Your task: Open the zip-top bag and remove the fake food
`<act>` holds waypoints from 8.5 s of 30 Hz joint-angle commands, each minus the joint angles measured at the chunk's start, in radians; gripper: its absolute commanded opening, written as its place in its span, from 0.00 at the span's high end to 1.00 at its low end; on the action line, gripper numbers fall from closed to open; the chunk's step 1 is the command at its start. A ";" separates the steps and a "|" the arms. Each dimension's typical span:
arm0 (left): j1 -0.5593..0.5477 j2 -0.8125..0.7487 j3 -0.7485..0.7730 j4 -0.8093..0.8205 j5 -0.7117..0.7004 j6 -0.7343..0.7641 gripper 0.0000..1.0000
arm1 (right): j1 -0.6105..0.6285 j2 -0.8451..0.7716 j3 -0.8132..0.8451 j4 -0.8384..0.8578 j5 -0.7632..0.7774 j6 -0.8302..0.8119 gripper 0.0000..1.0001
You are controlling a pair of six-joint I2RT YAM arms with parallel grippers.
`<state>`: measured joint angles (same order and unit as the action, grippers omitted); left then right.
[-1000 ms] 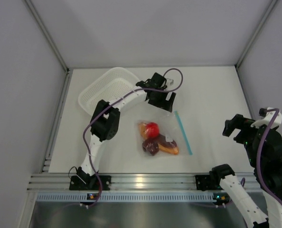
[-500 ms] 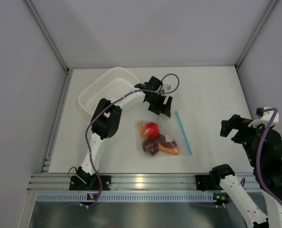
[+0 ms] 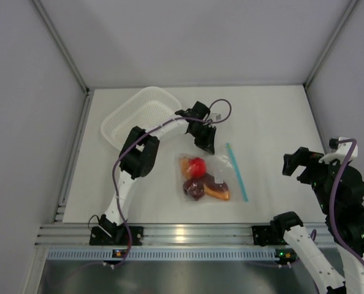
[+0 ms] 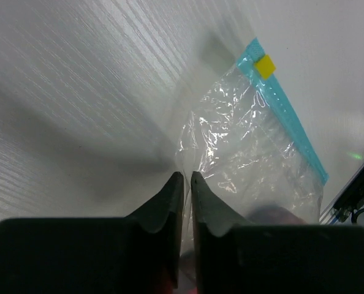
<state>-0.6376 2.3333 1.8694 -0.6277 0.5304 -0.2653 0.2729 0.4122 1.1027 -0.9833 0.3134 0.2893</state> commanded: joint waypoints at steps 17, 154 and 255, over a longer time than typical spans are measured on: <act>-0.027 -0.241 -0.055 0.072 -0.109 -0.120 1.00 | 0.009 -0.096 -0.210 0.224 -0.152 0.021 0.01; -0.083 -1.043 -0.782 0.847 0.407 0.176 1.00 | 0.147 0.338 -0.164 0.672 -1.042 -0.199 0.71; -0.037 -1.094 -0.927 0.769 -0.771 -0.160 1.00 | 0.290 0.220 -0.147 0.190 -0.565 -0.144 1.00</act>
<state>-0.7074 1.2427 0.9539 0.0902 -0.1246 -0.4160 0.5560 0.6415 0.9421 -0.7315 -0.2348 0.1318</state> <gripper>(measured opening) 0.012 0.081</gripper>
